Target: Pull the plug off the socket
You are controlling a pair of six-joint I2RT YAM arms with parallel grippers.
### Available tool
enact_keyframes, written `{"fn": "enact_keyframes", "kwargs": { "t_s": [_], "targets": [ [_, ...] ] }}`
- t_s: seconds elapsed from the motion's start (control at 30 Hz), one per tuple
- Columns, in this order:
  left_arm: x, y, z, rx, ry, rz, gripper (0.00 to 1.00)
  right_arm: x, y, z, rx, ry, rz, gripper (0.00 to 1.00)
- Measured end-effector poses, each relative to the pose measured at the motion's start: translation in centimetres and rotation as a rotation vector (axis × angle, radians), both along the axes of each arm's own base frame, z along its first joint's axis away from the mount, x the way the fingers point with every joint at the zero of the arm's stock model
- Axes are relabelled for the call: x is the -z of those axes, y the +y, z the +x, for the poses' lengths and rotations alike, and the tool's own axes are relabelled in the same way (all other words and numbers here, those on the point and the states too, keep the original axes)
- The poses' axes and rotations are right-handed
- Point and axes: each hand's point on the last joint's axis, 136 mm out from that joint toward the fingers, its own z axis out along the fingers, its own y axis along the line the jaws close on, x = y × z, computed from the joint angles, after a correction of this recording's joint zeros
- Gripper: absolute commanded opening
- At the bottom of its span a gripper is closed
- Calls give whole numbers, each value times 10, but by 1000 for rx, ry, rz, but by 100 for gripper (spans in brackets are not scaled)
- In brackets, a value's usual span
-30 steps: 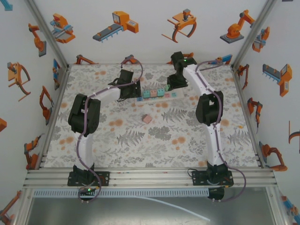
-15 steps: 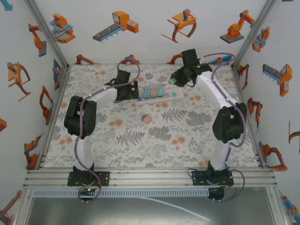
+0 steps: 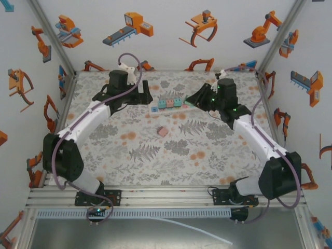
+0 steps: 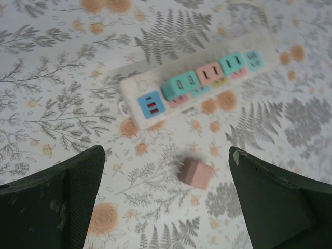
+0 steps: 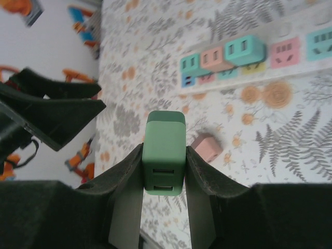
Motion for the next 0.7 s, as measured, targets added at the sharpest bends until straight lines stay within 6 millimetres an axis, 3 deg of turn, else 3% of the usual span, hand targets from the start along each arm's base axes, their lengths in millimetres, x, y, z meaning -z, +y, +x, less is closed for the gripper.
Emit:
{"fn": "enact_keyframes", "kwargs": {
  "t_s": [0.13,0.27,0.4,0.7],
  "targets": [
    [-16,-8,-39,150,-36,-25,97,16,14,-29,-118,13,33,0],
    [-27,-16,-79,300,-61,-27,97,59,31,-52,-201,95,28,0],
    [-33,-17,-103,388,-82,-13,97,100,47,-63,-248,181,-3,0],
    [13,-12,-118,409,3,27,97,192,64,-67,-256,307,-51,0]
  ]
}}
